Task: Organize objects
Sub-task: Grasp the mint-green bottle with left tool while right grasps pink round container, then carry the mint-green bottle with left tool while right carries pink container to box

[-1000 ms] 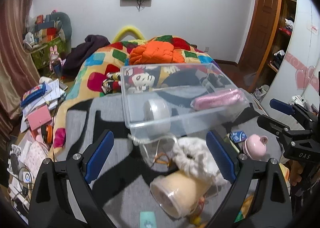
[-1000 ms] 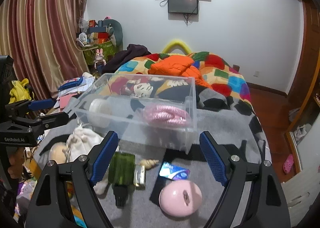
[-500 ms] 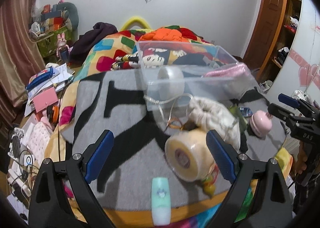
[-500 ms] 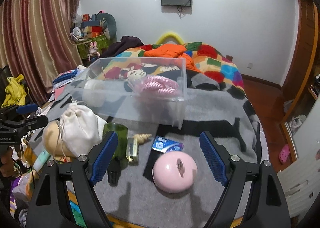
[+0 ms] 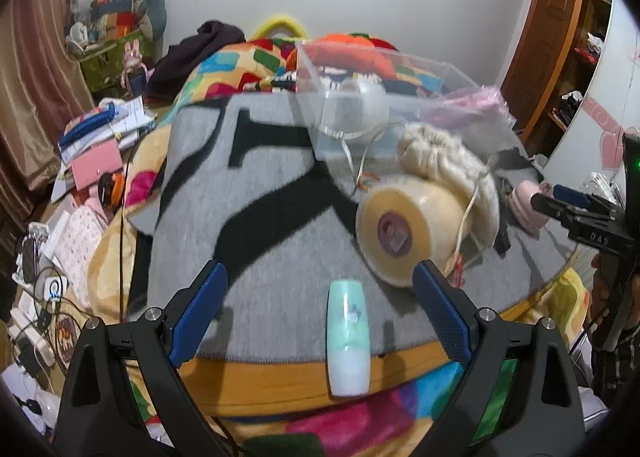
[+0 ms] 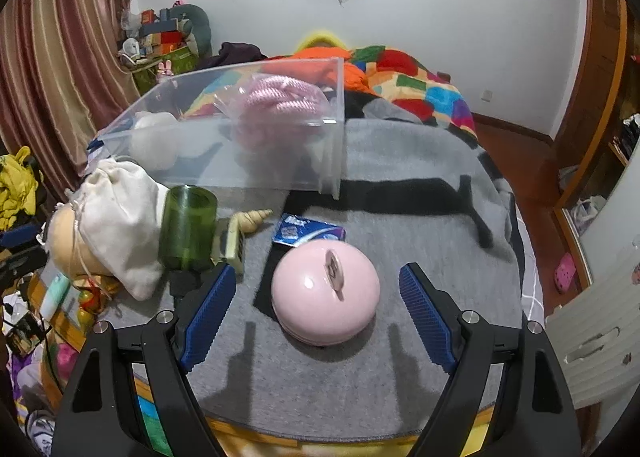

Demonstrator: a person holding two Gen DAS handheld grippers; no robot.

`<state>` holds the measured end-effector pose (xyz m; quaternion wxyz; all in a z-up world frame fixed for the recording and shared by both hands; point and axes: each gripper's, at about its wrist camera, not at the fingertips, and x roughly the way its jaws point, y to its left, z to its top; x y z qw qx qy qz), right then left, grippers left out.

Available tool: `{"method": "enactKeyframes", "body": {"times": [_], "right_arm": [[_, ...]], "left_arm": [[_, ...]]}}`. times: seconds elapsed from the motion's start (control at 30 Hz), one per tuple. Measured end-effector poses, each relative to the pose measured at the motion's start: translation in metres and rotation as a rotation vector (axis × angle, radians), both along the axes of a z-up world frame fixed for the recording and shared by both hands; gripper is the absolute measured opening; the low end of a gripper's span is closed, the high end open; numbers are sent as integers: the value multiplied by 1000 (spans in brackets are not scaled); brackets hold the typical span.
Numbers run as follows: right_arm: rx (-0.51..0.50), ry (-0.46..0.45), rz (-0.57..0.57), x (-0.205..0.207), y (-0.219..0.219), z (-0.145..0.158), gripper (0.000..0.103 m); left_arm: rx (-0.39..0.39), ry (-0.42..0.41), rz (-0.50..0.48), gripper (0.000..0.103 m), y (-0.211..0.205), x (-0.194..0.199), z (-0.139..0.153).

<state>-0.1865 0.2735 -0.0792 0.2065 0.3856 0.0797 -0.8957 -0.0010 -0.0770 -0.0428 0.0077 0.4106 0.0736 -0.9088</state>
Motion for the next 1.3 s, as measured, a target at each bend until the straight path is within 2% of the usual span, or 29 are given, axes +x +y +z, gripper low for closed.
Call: {"method": "enactKeyframes", "body": {"times": [0.23,0.3,0.37,0.53,0.6,0.63,0.7,0.8,0.87,0.93,1.0,1.3], "right_arm": [[-5,-41,-13,-5,5,-10,82],[-10,-58,-16,-7,6,-13,82],[-15,-71,-18,-8,6,-16,82],[-20,-87,-23,-10,8,-22,82],[-23,-88,-23,-10,9,-23,81],[-27,-90,-24,-11,9,-24,81],[-39,-90,-30,-12,12,-26,81],[-60,-93,-36,-13,15,-27,81],[-72,-91,-36,-13,15,-27,76],[-83,-94,-27,-13,14,-27,66],[-87,-90,-22,-13,14,-26,60],[-96,-70,-31,-10,16,-20,60]], "left_arm": [[1,-31,15,93,2,5,-18],[5,-37,17,76,3,6,-21],[-15,-36,16,71,6,9,-23],[-74,-25,-8,52,17,14,-24],[-94,-17,-14,39,22,16,-24],[-104,-14,-22,38,25,17,-25],[-111,-10,-32,28,28,17,-25],[-107,-9,-45,25,30,15,-24],[-97,-9,-51,25,30,13,-24],[-87,-9,-56,25,31,12,-23],[-83,-7,-59,25,32,11,-23],[-51,12,-52,25,29,8,-12]]}}
